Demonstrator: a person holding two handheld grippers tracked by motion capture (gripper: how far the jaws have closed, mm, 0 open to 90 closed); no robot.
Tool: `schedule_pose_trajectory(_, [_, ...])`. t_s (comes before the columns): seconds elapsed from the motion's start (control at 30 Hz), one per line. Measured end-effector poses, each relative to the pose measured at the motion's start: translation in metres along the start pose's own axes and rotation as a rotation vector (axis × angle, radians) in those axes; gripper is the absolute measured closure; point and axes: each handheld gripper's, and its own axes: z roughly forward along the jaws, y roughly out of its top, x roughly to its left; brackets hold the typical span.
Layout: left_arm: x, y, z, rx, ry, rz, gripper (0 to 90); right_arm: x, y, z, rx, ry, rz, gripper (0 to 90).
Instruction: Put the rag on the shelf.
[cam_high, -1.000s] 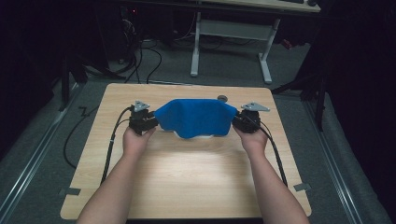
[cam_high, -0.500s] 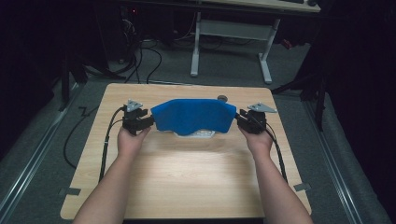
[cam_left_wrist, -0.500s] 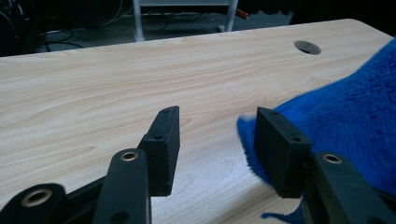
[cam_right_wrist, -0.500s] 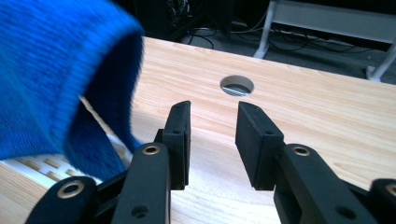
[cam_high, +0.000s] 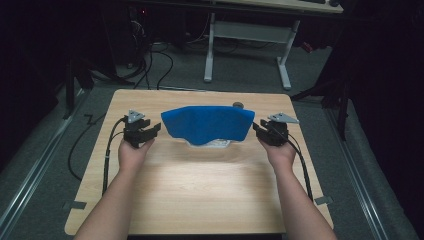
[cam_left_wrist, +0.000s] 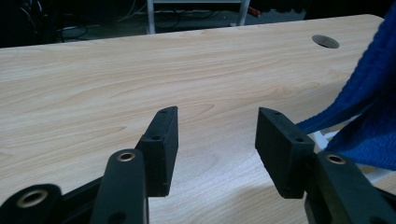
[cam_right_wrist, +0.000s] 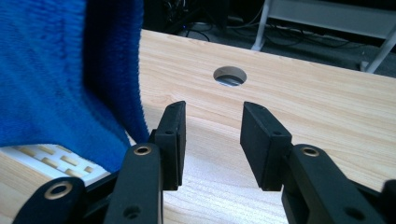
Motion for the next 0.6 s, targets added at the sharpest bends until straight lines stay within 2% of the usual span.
schedule_pose_trajectory(0.1, [0.002, -0.004, -0.005, -0.003, 0.006, 0.0, 49.4, -0.001, -0.003, -0.004, -0.008, -0.002, 0.012, 60.8])
schedule_pose_trajectory(0.2, [0.001, -0.008, -0.011, 0.002, 0.01, 0.007, 48.4, -0.001, -0.008, -0.012, 0.005, -0.006, -0.003, 59.0])
schedule_pose_trajectory(0.3, [-0.001, -0.014, -0.02, 0.003, 0.015, 0.02, 47.6, 0.001, -0.011, -0.02, -0.017, -0.006, -0.025, 58.1])
schedule_pose_trajectory(0.37, [-0.003, -0.019, -0.027, 0.004, 0.013, 0.016, 46.7, 0.003, -0.014, -0.026, 0.006, -0.001, -0.032, 55.9])
schedule_pose_trajectory(0.43, [-0.007, -0.025, -0.036, 0.01, 0.012, 0.029, 46.0, 0.004, -0.019, -0.034, -0.005, 0.021, -0.038, 54.3])
schedule_pose_trajectory(0.53, [-0.014, -0.032, -0.05, 0.0, -0.001, 0.034, 45.4, 0.009, -0.026, -0.046, 0.013, 0.023, -0.057, 50.7])
schedule_pose_trajectory(0.6, [-0.02, -0.038, -0.061, -0.008, -0.012, 0.033, 44.8, 0.014, -0.032, -0.056, -0.009, 0.022, -0.073, 48.6])
